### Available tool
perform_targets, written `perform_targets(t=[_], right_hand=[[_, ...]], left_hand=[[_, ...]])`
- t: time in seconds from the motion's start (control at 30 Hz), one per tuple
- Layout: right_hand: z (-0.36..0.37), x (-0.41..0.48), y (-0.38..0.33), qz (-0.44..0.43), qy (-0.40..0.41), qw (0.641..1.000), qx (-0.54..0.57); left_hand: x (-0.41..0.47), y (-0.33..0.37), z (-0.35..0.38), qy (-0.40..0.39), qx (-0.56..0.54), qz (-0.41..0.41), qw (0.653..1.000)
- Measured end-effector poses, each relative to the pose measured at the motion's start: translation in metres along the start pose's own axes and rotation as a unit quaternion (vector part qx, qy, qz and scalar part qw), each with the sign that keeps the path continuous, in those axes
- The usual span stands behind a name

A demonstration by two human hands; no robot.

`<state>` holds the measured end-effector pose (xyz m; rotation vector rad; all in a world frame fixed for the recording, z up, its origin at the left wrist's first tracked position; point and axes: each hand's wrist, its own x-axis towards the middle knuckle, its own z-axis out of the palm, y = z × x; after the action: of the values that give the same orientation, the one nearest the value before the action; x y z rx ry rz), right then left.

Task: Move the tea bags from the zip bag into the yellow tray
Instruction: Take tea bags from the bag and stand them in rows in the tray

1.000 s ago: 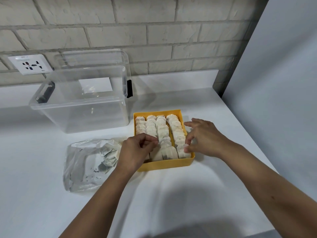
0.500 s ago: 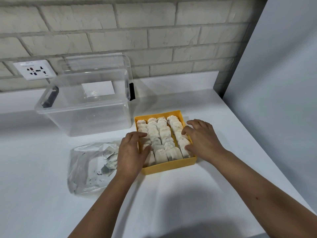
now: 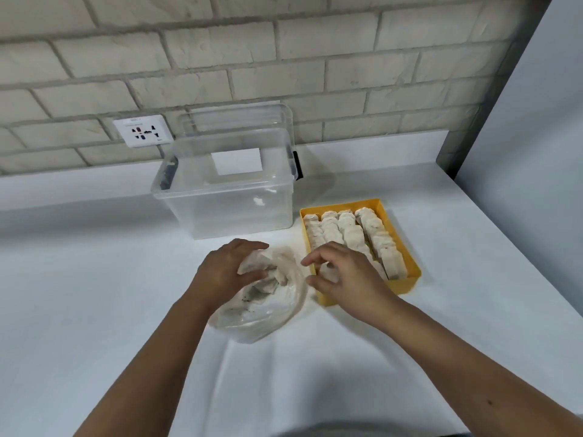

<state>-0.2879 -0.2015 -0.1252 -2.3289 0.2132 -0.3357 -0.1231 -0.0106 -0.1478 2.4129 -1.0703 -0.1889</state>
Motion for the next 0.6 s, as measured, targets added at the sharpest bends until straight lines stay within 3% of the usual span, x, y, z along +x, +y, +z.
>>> perform_targets(t=[0.13, 0.27, 0.37, 0.6], right_hand=[[0.051, -0.002, -0.023, -0.041, -0.100, 0.994, -0.022], [0.076, 0.000, -0.031, -0.063, -0.187, 0.968, -0.156], [0.073, 0.006, -0.033, -0.051, -0.201, 0.952, -0.226], [0.089, 0.029, -0.040, 0.002, -0.217, 0.963, -0.159]], left_hand=[[-0.005, -0.015, 0.009, 0.015, 0.089, 0.009, 0.996], [-0.010, -0.022, -0.003, 0.054, 0.118, 0.028, 0.991], [-0.012, -0.024, -0.024, 0.116, 0.114, 0.029, 0.986], [-0.011, -0.014, -0.028, 0.097, 0.093, 0.003, 0.991]])
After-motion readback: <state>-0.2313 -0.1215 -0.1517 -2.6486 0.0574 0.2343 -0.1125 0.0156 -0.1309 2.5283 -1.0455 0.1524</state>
